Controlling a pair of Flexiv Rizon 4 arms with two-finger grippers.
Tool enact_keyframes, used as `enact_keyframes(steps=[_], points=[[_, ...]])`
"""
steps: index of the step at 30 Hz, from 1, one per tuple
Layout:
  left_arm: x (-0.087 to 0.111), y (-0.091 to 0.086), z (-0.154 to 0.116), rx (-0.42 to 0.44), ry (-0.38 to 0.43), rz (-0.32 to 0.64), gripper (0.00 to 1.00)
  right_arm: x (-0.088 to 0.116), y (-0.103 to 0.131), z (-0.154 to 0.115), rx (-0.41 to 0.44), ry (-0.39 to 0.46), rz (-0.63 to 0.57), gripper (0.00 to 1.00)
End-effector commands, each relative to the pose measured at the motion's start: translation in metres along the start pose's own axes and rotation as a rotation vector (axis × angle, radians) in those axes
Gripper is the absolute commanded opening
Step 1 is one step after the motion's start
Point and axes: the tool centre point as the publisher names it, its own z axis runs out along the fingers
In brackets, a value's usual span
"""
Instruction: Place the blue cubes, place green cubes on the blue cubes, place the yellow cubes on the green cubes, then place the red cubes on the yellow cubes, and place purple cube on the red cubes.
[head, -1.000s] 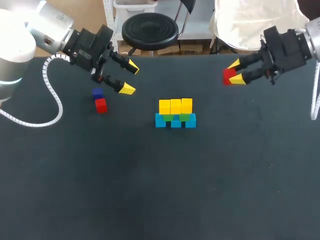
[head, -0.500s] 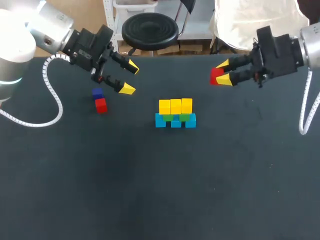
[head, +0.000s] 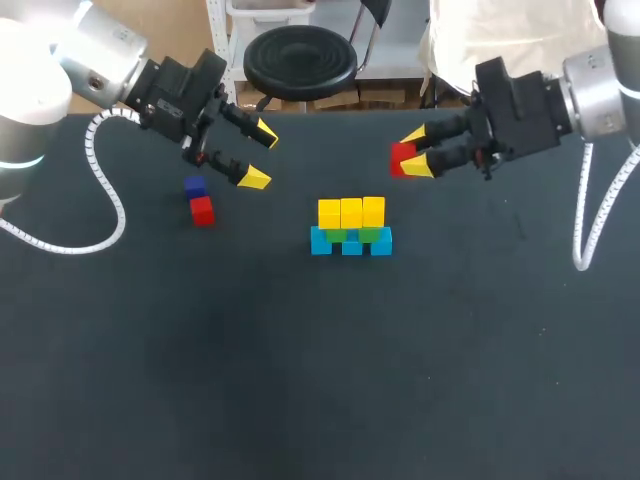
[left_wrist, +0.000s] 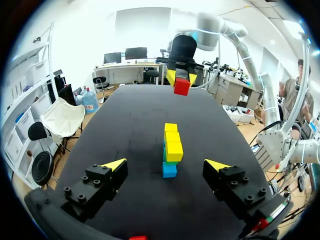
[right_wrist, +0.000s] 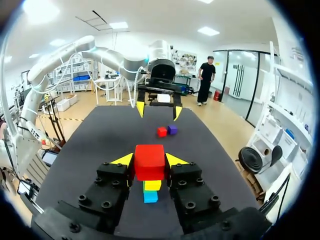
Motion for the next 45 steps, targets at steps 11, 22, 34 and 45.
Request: enact_keyframes(steps=[11, 22, 34, 45], points=[[0.000, -0.001, 0.000, -0.003, -0.001, 0.001, 1.00, 0.000, -0.003, 0.001, -0.005, 0.000, 0.000, 0.00], [0.000, -0.001, 0.000, -0.003, -0.001, 0.001, 1.00, -0.001, 0.016, 0.027, -0.051, 0.012, 0.087, 0.00], [0.000, -0.001, 0.000, -0.003, -0.001, 0.001, 1.00, 0.010, 0.027, 0.044, -0.059, 0.000, 0.152, 0.00], [0.000, -0.001, 0.000, -0.003, -0.001, 0.001, 1.00, 0.016, 0.032, 0.053, -0.050, 0.002, 0.171, 0.00]])
